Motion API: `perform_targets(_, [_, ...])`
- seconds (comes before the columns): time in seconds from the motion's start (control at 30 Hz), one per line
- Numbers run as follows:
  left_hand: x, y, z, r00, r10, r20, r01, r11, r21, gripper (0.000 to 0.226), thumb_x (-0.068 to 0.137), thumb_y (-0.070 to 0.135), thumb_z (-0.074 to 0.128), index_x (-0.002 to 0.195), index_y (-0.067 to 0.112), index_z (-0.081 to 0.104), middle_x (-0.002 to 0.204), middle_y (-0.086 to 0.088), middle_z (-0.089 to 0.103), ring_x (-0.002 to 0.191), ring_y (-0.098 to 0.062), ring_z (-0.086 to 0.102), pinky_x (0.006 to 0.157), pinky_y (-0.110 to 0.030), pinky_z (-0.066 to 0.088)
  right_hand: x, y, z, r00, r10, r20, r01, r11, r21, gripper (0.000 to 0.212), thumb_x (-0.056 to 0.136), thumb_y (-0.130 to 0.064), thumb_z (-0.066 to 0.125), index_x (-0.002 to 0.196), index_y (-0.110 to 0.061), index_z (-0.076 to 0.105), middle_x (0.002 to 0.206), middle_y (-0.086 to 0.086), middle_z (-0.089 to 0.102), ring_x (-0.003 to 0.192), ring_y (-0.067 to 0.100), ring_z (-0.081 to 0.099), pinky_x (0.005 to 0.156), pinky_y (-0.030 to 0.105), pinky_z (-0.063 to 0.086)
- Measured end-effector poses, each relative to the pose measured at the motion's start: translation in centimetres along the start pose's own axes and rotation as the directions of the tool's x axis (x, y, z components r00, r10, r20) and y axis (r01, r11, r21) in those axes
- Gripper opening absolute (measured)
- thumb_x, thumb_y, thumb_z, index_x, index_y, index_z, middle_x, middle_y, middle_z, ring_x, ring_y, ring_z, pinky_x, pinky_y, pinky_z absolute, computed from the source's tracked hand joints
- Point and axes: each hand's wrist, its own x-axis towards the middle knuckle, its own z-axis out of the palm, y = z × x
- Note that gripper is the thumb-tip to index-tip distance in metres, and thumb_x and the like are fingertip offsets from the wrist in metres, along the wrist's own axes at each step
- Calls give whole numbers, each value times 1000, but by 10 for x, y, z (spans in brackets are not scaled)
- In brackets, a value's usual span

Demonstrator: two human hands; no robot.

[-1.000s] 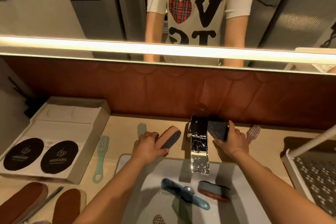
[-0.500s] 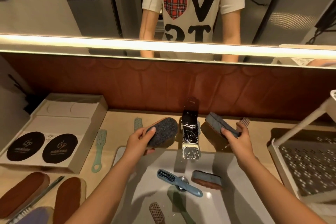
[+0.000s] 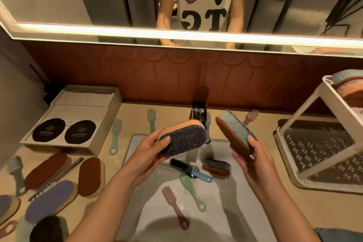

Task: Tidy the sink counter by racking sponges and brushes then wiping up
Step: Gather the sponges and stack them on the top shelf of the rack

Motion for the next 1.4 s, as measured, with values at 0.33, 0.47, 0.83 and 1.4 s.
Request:
perform_targets(0.33, [-24,-29,21,986,-1,169,54,949,-309,59,40,32,93,93,14,76,101,-11,72,94,-19,69,74,-28,57,-56,18,26,983,160,87,-181,924,337,20,88,-25,53,101,-12,62,92,11,71,98,24,63,72,29,59])
perform_targets(0.47, [-21,-32,18,995,-7,97,48,903,-427,66,50,32,89,106,5,67,114,-18,66,104,-25,64,90,-33,53,-60,27,34,987,134,87,-153,949,275,16,88,-21,53,98,-13,62,92,10,70,95,22,64,79,32,56])
perform_targets(0.83, [-6,-23,10,938,-188,-292,-24,803,-595,51,92,34,51,131,3,43,136,-18,48,124,-28,46,108,-39,35,-70,39,54,989,9,144,4,996,-92,21,88,-9,56,106,-15,63,102,8,66,85,15,62,71,26,48])
perform_targets(1.4, [-32,-8,-7,946,-318,-60,306,938,-161,29,90,37,51,105,16,63,87,-8,70,80,-19,65,77,-33,52,-60,11,39,978,-141,153,195,875,-442,42,83,-23,65,122,-28,50,109,2,60,96,15,61,67,29,56])
